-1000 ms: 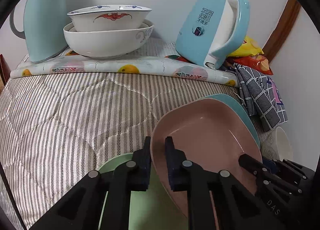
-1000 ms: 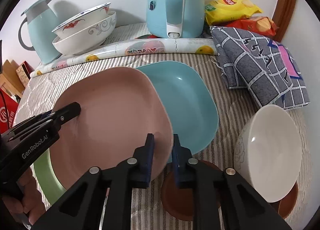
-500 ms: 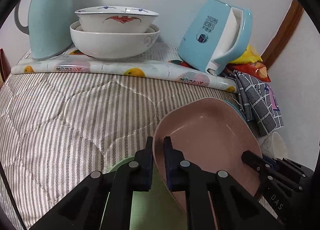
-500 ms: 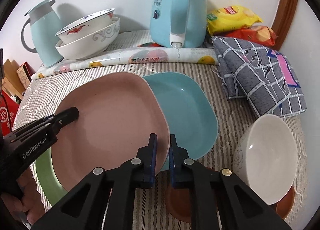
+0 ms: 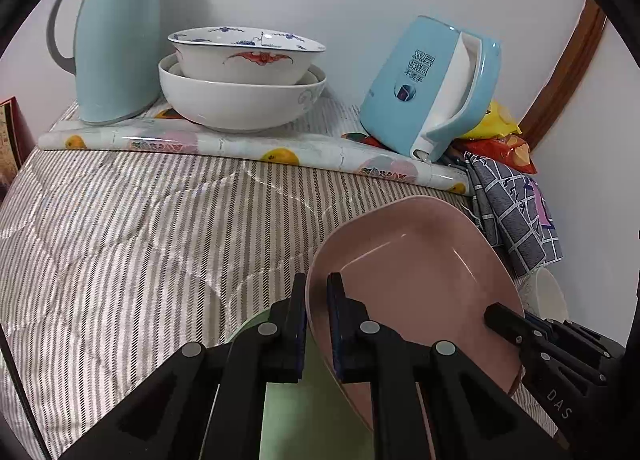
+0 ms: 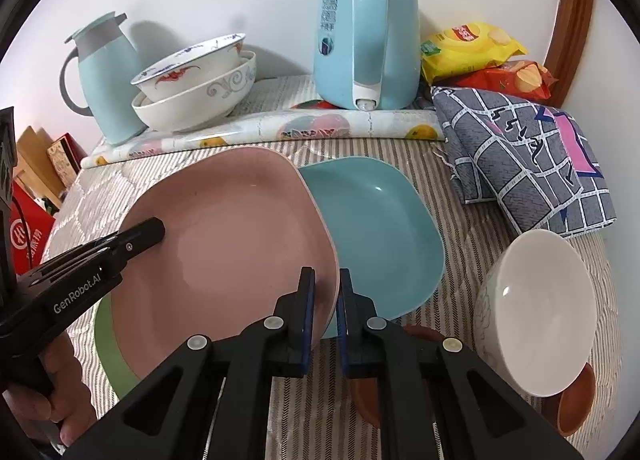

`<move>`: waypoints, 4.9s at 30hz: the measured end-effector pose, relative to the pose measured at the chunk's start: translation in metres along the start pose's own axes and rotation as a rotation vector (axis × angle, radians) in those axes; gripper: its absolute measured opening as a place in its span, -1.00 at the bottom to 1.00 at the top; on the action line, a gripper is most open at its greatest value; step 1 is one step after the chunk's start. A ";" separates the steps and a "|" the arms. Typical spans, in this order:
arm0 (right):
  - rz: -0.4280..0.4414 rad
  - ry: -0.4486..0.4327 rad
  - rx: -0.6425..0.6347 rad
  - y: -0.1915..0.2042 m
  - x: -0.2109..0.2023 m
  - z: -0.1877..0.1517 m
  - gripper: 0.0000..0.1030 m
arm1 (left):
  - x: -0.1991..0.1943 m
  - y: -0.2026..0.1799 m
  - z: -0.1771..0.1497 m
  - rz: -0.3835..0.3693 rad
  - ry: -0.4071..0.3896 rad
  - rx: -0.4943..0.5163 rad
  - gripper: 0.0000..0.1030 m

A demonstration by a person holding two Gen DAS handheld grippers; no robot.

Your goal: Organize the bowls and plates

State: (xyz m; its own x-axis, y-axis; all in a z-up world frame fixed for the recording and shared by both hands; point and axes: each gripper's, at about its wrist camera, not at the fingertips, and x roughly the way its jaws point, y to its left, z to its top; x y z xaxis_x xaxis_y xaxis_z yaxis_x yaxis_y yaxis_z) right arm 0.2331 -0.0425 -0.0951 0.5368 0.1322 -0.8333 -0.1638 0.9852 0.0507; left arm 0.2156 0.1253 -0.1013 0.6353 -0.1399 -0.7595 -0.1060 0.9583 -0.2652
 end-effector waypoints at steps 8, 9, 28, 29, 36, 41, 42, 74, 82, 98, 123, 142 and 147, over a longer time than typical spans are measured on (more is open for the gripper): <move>0.055 -0.027 0.010 0.007 -0.015 -0.005 -0.82 | -0.021 0.007 -0.002 0.014 -0.016 -0.018 -0.81; 0.063 -0.028 0.011 0.008 -0.017 -0.006 -0.82 | -0.024 0.008 -0.003 0.019 -0.018 -0.019 -0.81; 0.147 -0.014 -0.079 0.036 -0.022 -0.036 -0.83 | -0.056 0.033 -0.045 0.123 -0.023 -0.069 -0.80; 0.152 -0.009 -0.088 0.038 -0.019 -0.038 -0.83 | -0.054 0.037 -0.047 0.127 -0.018 -0.080 -0.80; 0.163 0.024 -0.125 0.048 -0.002 -0.044 -0.83 | -0.046 0.050 -0.058 0.158 0.010 -0.113 -0.80; 0.135 0.025 -0.164 0.055 0.006 -0.042 -0.83 | -0.044 0.050 -0.058 0.176 0.003 -0.106 -0.80; 0.128 0.028 -0.170 0.056 0.007 -0.041 -0.83 | -0.044 0.049 -0.058 0.182 0.002 -0.101 -0.79; 0.109 -0.053 -0.130 0.020 -0.046 -0.061 -0.08 | -0.081 0.018 -0.079 0.180 -0.008 -0.084 -0.06; 0.075 -0.094 -0.065 -0.013 -0.074 -0.075 0.31 | -0.097 -0.004 -0.085 0.171 -0.034 -0.079 -0.06; 0.053 -0.119 0.041 -0.071 -0.116 -0.082 0.32 | -0.118 -0.057 -0.083 0.163 -0.100 -0.050 -0.06; 0.050 -0.156 0.057 -0.097 -0.114 -0.037 0.32 | -0.097 -0.082 -0.044 0.151 -0.080 -0.057 -0.06; 0.000 -0.149 0.010 -0.089 -0.079 0.004 0.20 | -0.054 -0.073 -0.012 0.124 -0.042 -0.042 -0.06; -0.009 -0.125 0.019 -0.091 -0.065 0.011 0.16 | -0.042 -0.074 -0.007 0.108 -0.031 -0.028 -0.06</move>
State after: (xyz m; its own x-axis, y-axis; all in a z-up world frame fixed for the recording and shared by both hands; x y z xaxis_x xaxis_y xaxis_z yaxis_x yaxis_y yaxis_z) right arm 0.2226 -0.1390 -0.0394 0.6370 0.1347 -0.7590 -0.1438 0.9881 0.0547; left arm 0.1916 0.0585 -0.0536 0.6424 -0.0283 -0.7658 -0.1962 0.9599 -0.2001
